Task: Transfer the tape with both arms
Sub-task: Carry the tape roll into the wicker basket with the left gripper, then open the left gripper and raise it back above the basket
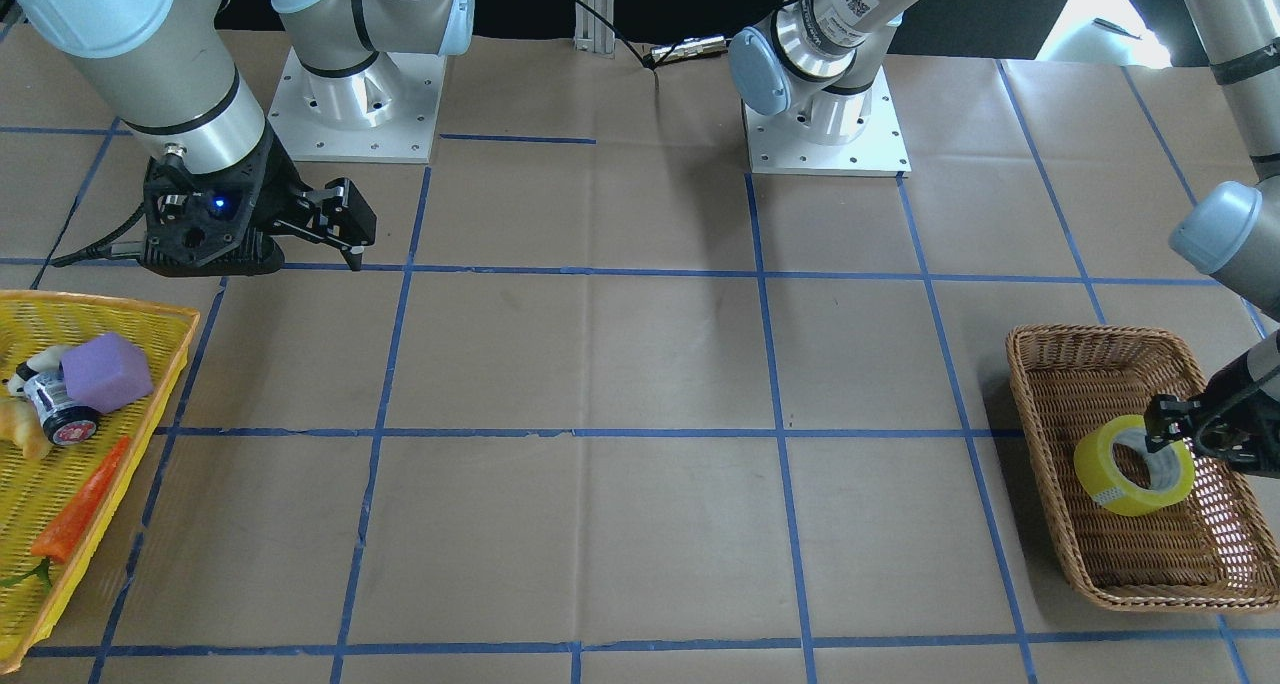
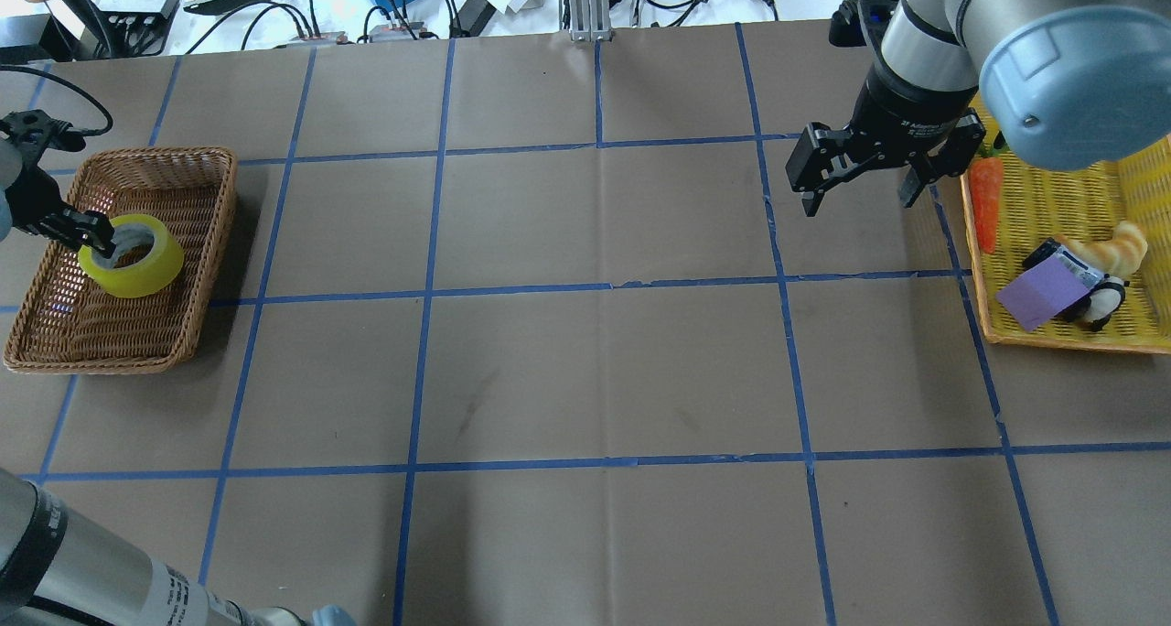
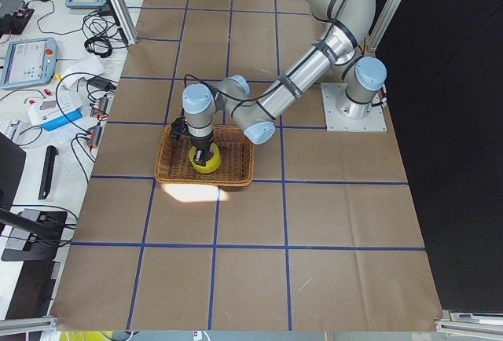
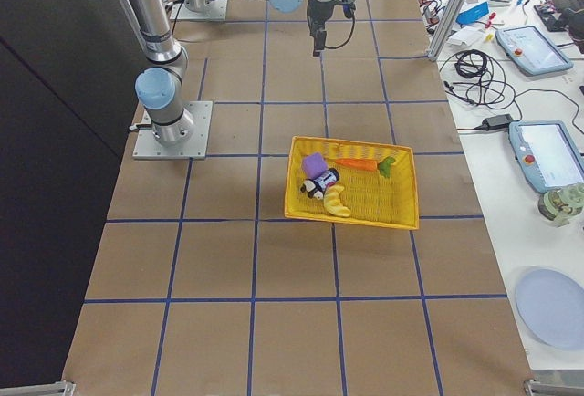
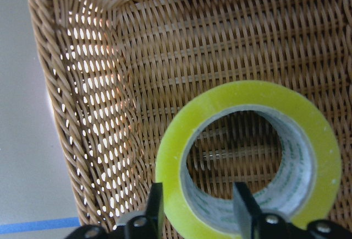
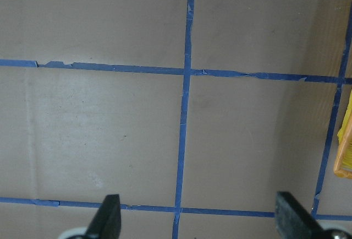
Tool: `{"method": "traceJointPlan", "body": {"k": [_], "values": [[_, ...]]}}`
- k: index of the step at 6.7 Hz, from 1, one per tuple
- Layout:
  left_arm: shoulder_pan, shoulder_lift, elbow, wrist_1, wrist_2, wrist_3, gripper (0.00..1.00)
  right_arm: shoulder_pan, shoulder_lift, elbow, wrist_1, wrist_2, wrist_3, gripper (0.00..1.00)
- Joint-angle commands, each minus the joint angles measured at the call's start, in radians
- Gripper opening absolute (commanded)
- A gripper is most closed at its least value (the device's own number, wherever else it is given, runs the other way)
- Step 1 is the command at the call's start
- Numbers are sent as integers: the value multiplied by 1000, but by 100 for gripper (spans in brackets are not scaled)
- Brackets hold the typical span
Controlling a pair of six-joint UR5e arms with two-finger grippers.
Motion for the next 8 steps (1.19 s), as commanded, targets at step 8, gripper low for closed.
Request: {"method": "traceJointPlan", "body": {"k": [8], "values": [[-711, 416, 43, -576, -66, -868, 100, 3, -8, 0, -2, 0, 1, 100]]}}
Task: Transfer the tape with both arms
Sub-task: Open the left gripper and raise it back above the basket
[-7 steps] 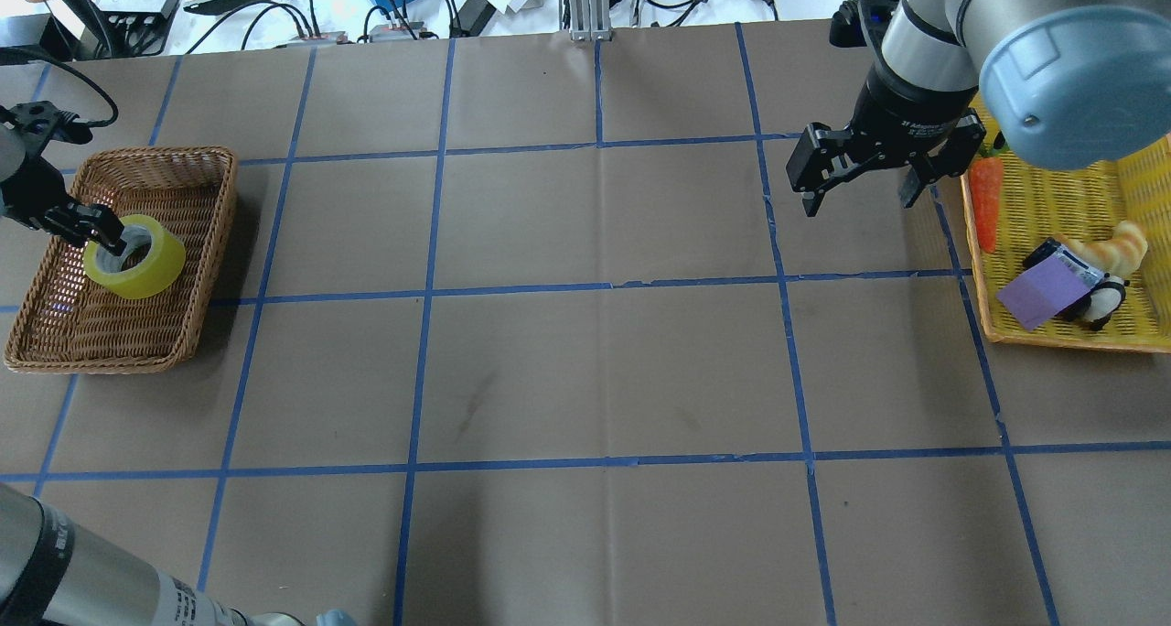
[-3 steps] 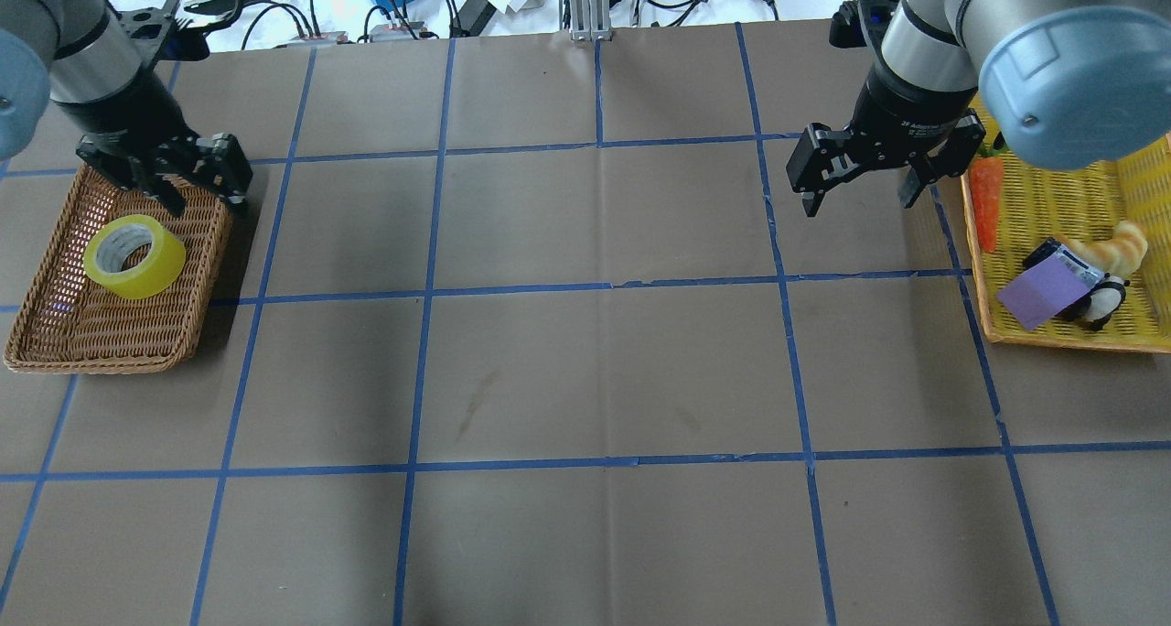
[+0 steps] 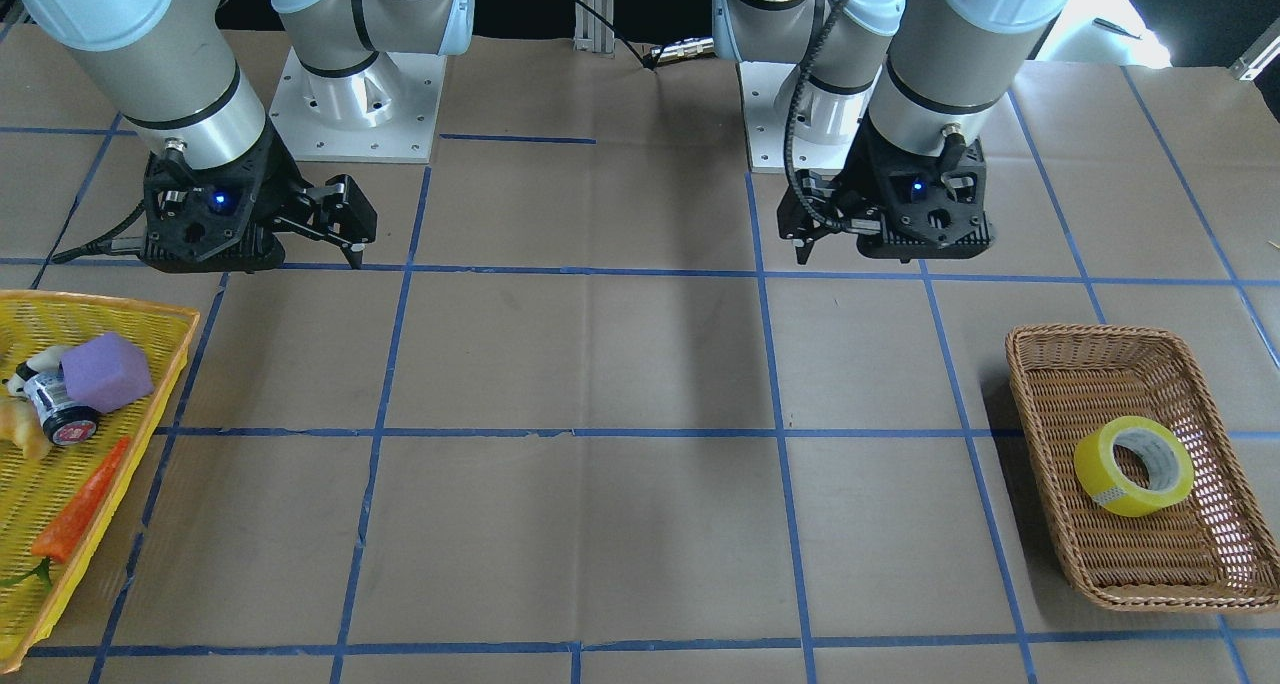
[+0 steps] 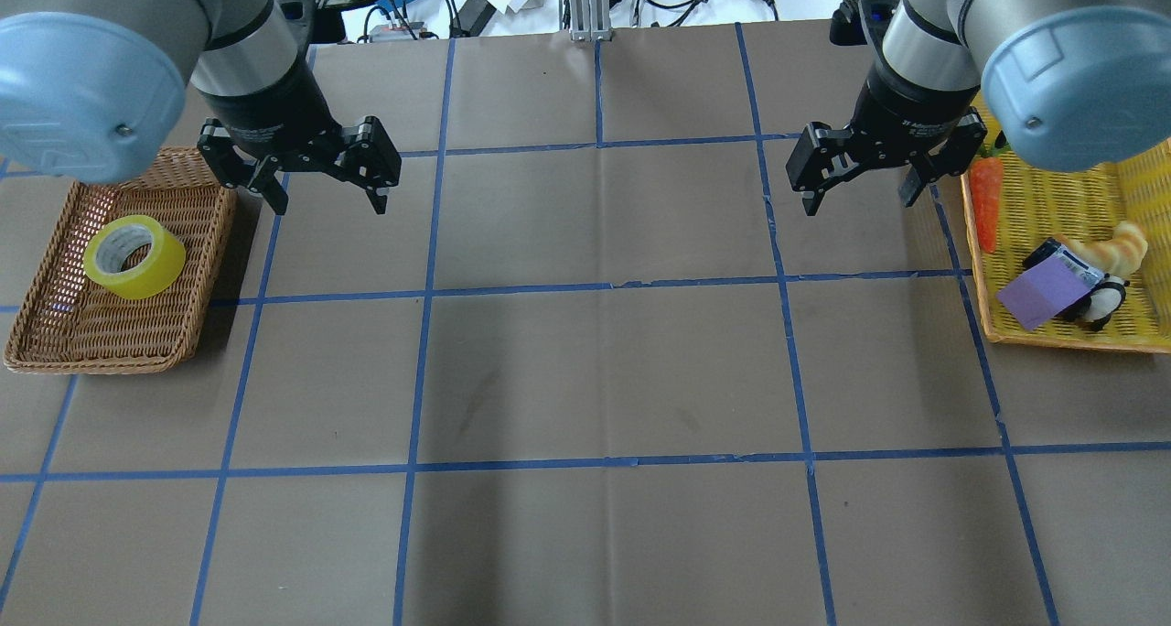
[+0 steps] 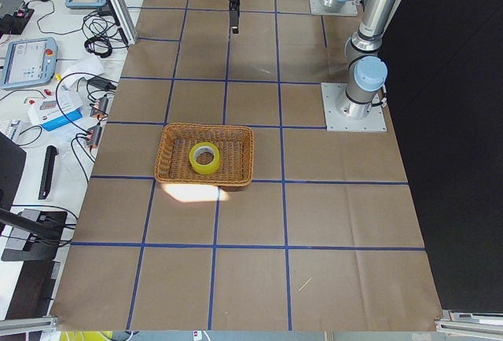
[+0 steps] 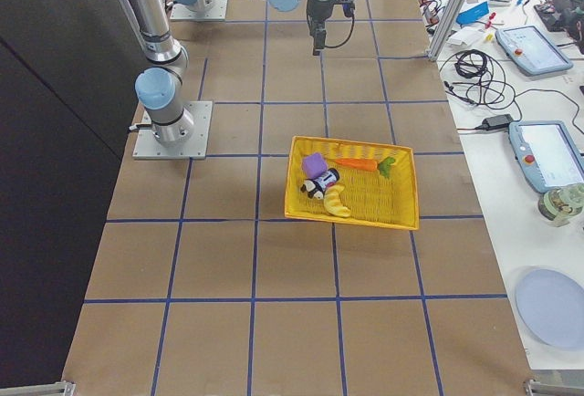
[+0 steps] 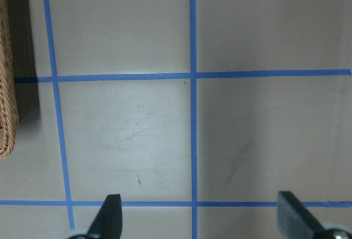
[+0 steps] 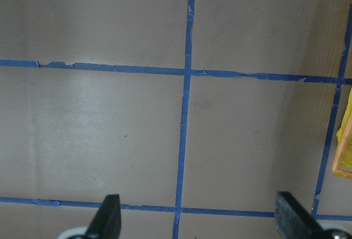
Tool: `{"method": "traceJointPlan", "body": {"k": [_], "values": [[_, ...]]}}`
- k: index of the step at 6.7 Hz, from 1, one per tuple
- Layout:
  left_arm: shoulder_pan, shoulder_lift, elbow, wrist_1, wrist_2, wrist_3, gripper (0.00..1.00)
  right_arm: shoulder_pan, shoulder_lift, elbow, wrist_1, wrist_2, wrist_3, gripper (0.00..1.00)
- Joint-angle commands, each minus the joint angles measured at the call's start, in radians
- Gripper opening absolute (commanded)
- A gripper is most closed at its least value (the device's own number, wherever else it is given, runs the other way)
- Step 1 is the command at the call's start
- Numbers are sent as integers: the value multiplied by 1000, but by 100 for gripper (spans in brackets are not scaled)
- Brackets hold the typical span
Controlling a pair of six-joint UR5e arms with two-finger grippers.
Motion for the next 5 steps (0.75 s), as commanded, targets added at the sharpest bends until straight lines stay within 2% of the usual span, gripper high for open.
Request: {"method": "traceJointPlan", "body": {"k": [1, 5], "values": [[-32, 0, 3, 2, -37, -11, 100, 2, -2, 1, 1, 0, 2, 100], [-21, 20, 5, 1, -27, -9, 100, 0, 1, 4, 1, 0, 0, 100]]}}
